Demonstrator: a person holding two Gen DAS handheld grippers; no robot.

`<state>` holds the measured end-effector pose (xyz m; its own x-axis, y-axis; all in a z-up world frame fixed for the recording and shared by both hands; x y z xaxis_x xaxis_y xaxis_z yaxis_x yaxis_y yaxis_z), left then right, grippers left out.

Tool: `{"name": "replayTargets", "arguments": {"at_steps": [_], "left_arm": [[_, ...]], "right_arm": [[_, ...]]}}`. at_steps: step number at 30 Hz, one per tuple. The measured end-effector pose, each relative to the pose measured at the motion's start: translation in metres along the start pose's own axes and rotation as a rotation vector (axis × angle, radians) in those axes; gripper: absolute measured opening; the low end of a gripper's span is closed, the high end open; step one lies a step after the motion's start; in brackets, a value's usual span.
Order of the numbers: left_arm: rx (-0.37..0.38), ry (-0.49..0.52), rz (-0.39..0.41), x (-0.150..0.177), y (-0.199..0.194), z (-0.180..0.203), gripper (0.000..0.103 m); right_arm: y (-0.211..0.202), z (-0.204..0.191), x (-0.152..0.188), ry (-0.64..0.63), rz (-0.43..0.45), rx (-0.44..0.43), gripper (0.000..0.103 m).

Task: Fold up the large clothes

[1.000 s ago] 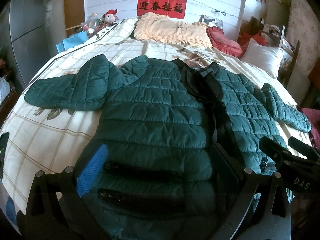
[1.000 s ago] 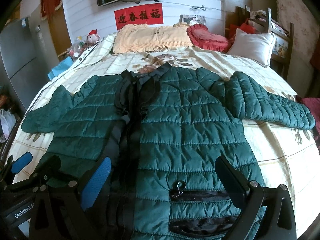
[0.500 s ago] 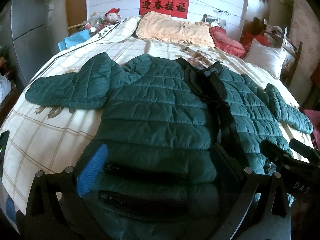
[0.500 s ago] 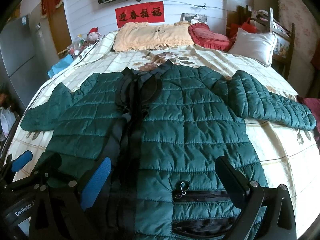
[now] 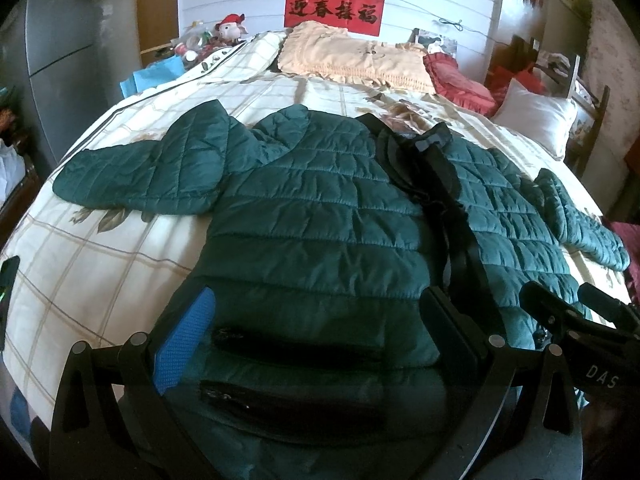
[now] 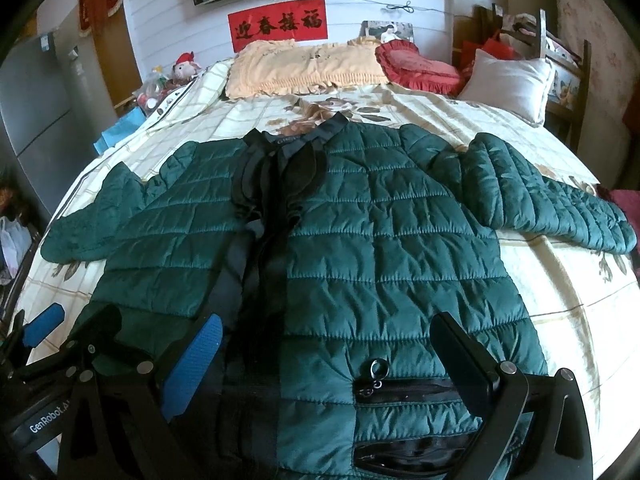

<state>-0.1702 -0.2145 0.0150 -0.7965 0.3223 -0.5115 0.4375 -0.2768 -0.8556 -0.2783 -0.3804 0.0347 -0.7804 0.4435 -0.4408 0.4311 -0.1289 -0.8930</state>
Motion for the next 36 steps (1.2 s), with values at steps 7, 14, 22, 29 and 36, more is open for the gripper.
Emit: {"name": "replayTargets", "arguments": {"at_steps": [7,14,22,29,36], "left_arm": [[-0.002,0.0,0.0,0.0,0.001,-0.001,0.102],[-0.002,-0.006,0.0,-0.001,0.001,-0.004,0.102],[-0.001,-0.014,-0.001,-0.002,0.002,-0.009,0.102],[-0.005,-0.019,-0.006,-0.003,0.003,-0.013,0.102],[-0.019,-0.027,-0.01,-0.003,0.005,-0.019,0.102]], "right_arm": [[0.002,-0.001,-0.001,-0.003,0.007,0.001,0.103],[0.003,-0.005,-0.001,-0.006,0.004,-0.001,0.103],[0.003,-0.012,-0.003,-0.01,0.004,-0.009,0.103],[0.005,-0.016,-0.004,-0.014,0.001,-0.015,0.103],[0.005,-0.016,-0.004,-0.014,0.004,-0.006,0.103]]}}
Point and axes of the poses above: each gripper's, at about its wrist camera, not at the fingertips, and y roughly the way its jaws point, z to its right, x to its underside, the point moved 9 cm from there along y, roughly the way its jaws point, and after that the axes turned 13 degrees about -z, right-handed, at the moved point
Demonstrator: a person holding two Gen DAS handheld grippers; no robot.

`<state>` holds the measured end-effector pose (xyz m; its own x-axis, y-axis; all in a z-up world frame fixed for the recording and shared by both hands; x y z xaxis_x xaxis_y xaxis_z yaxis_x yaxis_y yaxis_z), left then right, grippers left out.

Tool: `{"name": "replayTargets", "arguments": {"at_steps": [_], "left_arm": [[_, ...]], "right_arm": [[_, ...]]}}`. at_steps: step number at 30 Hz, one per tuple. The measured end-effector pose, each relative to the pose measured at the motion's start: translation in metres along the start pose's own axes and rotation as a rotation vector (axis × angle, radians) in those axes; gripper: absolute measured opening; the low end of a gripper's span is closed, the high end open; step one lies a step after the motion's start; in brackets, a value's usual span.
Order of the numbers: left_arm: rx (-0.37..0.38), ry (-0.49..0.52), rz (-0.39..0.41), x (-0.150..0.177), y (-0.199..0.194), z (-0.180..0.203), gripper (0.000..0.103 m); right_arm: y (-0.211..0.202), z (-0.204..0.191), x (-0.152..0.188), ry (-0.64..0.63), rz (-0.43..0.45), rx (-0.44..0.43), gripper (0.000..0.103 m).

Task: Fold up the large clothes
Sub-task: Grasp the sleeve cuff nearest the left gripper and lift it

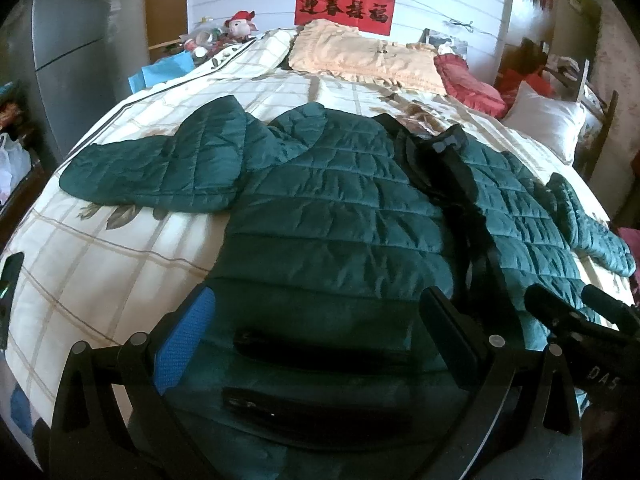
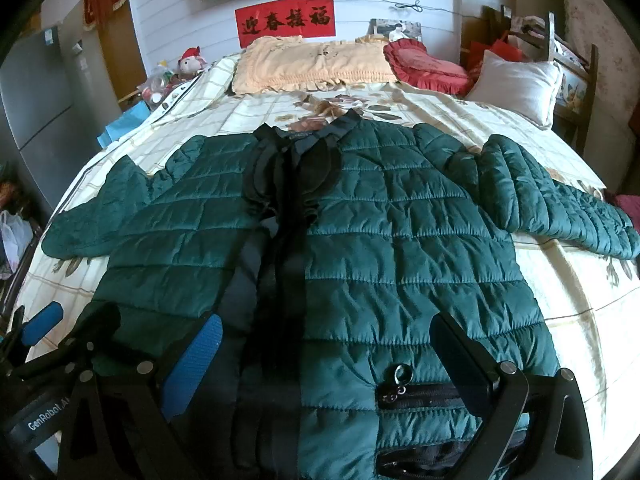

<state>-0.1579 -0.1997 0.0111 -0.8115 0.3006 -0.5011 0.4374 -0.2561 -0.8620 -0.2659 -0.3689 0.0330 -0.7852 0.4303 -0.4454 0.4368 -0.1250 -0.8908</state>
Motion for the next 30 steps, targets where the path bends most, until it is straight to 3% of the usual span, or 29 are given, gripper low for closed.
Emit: {"name": "replayTargets", "arguments": {"at_steps": [6,8,10,16,21,26,30], "left_arm": [[0.053,-0.049,-0.049,-0.007,0.001,-0.021,0.102],[0.105,-0.103,-0.091,-0.015,0.003,-0.041,0.102],[0.107,-0.175,-0.091,-0.026,0.002,-0.073,0.102],[-0.063,-0.385,-0.036,-0.058,0.003,-0.201,0.102],[-0.214,-0.51,-0.043,-0.07,0.034,-0.295,0.102],[-0.27,-0.616,-0.063,-0.078,0.069,-0.36,0.102],[-0.26,-0.659,-0.042,-0.095,0.085,-0.383,0.102]], "right_arm": [[0.004,0.007,-0.002,0.005,-0.005,0.013,0.103],[0.005,0.009,-0.003,0.003,-0.008,0.017,0.103],[0.006,0.011,-0.004,0.001,-0.014,0.018,0.103],[0.01,0.015,-0.005,0.015,-0.027,0.004,0.103],[0.019,0.012,-0.005,0.004,-0.052,0.015,0.103],[0.024,0.006,-0.005,-0.022,-0.064,0.028,0.103],[0.026,0.0,-0.008,-0.044,-0.066,0.026,0.103]]}}
Point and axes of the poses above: each gripper's, at about its wrist camera, not at the fingertips, and y roughly the way its jaws point, z to its right, x to its underside, the point moved 9 cm from there along y, roughly the way its jaws point, and after that the axes turned 13 degrees about -z, right-handed, at the moved point
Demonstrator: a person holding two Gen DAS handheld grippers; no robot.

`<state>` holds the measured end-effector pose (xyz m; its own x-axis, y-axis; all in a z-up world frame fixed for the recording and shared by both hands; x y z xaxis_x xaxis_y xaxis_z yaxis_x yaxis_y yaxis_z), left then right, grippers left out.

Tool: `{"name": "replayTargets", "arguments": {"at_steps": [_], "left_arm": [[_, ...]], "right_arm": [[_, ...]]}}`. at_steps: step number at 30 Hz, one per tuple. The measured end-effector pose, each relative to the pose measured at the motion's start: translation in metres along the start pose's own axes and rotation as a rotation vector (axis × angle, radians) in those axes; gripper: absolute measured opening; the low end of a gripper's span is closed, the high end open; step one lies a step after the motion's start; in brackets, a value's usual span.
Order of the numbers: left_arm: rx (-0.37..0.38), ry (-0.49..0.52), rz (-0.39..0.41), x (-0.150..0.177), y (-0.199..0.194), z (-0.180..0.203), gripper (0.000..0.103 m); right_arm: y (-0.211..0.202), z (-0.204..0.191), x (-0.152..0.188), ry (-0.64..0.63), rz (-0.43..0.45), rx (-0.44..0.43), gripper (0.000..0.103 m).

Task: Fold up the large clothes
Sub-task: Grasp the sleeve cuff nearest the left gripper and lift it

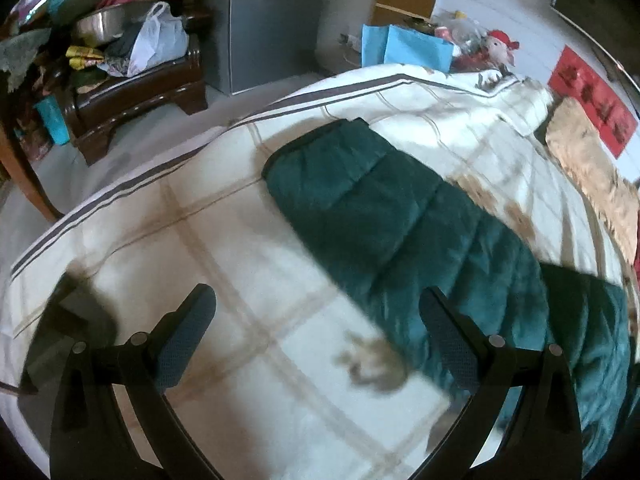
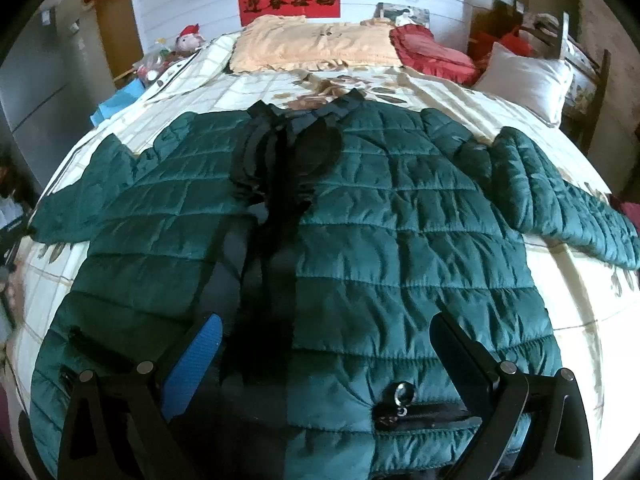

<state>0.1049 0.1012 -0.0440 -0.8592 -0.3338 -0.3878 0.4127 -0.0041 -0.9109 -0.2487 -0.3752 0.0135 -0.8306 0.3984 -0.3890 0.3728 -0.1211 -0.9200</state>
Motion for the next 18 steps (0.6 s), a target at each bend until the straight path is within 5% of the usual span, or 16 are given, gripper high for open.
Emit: {"name": "replayTargets", "arguments": {"at_steps": [11,13,16,18], "left_arm": [[0.031,-0.038,-0.03,-0.039,0.037,0.017,0.102],[0.035,-0.036,-0.015,-0.043,0.037,0.019,0.095],[0.031,-0.006,0.014,-0.047,0.035,0.024,0.063],[0.078,0.005,0.006,-0.047,0.035,0.028,0.033]], "right_arm": [[0.004,-0.009,-0.003,-0.035,-0.013,0.009,0.103],[0.005,-0.009,-0.003,-0.034,-0.013,0.009,0.103],[0.006,-0.009,-0.003,-0.034,-0.016,0.013,0.103],[0.007,-0.009,-0.003,-0.03,-0.02,0.01,0.103]]}}
Point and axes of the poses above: each gripper's, at about its wrist camera, not at the fingertips, and y roughly the way its jaws point, z to its right, x to its underside, the point moved 9 cm from there along y, roughly the way its jaws point, and after that the axes turned 13 degrees about -z, right-handed, at the moved point
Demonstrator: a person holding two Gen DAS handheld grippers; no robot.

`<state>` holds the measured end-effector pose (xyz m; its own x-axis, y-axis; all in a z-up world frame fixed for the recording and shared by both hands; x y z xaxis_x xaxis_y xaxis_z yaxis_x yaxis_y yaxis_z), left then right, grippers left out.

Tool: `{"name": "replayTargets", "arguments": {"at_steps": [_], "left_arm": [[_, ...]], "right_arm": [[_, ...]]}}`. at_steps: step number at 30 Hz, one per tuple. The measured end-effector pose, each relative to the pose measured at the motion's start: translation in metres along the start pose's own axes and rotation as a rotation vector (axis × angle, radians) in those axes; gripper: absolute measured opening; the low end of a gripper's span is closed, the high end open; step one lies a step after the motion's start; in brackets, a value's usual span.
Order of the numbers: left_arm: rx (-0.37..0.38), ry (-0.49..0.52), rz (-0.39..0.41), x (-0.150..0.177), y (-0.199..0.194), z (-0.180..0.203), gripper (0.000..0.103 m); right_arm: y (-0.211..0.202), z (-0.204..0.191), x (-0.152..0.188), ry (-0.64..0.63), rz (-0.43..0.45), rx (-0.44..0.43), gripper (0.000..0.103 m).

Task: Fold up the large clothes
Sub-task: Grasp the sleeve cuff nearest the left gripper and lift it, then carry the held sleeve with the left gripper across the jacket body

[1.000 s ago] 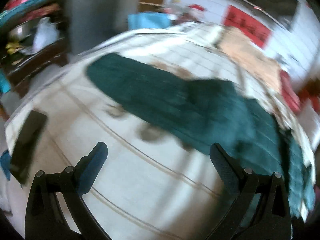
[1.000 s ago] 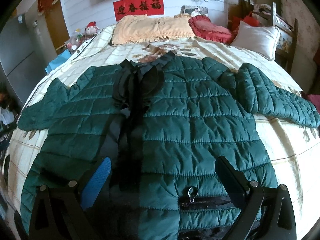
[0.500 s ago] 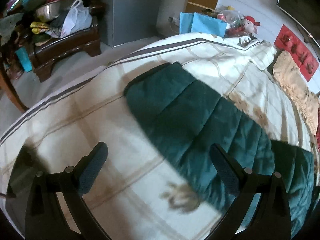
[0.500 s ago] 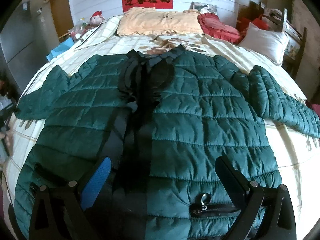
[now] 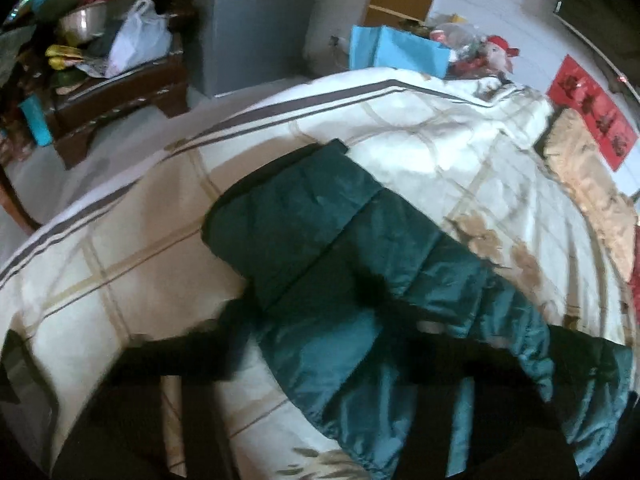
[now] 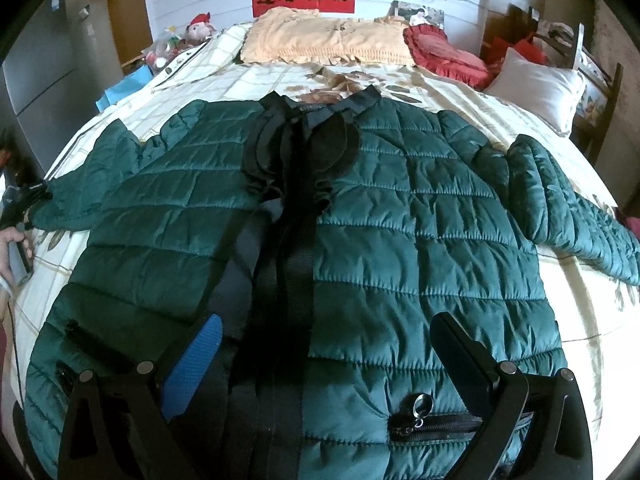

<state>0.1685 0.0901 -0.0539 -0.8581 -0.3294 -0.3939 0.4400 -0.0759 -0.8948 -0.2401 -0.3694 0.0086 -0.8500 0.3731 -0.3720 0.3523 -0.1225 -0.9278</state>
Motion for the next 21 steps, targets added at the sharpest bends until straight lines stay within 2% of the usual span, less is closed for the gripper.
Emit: {"name": "replayTargets", "arguments": {"at_steps": [3,11,21], "left_arm": [[0.059,-0.01,0.007,0.0,-0.01,0.004,0.017],[0.133,0.105,0.116,0.023,-0.076,0.041,0.015],[0.214,0.224,0.133,0.063,-0.126,0.089,0.015]], "right_arm": [[0.001,0.001,0.0,0.006,-0.002,-0.01,0.103],[-0.003,0.003,0.002,0.023,0.014,-0.033,0.103],[-0.008,0.012,0.009,0.036,0.02,-0.051,0.103]]}}
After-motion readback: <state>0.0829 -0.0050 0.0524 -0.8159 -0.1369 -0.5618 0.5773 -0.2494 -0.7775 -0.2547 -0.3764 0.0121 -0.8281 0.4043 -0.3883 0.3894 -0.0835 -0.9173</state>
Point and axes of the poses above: each gripper's, at about its wrist camera, not at the fingertips, and y roughly the way its jaws point, z to its right, x to its underside, the point moved 9 cm from there along y, roughly the way its jaws point, and after that the axes turned 13 degrees about -z, right-handed, at the moved point
